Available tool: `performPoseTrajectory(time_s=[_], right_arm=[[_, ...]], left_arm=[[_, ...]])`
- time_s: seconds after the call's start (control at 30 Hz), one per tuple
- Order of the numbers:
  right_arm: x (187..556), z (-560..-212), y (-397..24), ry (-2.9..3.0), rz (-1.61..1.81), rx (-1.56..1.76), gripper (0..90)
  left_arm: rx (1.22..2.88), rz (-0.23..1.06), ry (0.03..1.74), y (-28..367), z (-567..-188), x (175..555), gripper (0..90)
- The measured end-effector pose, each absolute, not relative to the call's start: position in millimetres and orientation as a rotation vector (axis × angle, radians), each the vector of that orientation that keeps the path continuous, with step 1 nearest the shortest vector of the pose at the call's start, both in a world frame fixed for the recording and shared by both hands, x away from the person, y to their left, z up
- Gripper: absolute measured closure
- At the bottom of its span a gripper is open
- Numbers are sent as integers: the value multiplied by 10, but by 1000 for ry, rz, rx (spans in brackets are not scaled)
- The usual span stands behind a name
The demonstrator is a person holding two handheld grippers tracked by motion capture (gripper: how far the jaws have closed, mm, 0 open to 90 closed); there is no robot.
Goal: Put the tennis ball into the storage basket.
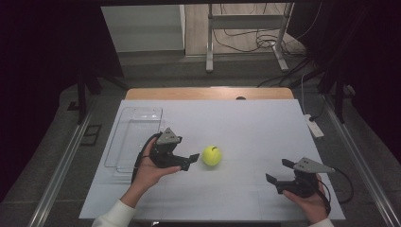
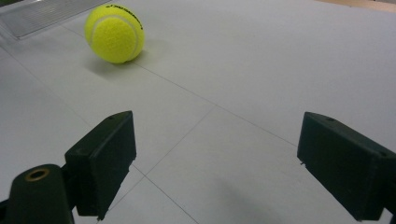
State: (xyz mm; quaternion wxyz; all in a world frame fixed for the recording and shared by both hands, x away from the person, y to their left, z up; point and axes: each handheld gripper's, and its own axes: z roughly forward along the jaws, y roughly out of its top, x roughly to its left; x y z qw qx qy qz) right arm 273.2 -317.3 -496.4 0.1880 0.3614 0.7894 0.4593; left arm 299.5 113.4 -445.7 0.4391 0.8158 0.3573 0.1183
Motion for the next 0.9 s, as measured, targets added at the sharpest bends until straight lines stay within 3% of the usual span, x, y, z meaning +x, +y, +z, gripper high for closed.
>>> performPoseTrajectory(time_s=[0.9], right_arm=[[2737,-4970,-3173,2223,1288,1018,121]], left_arm=[[2067,242,869,930,-4483,3181,102]])
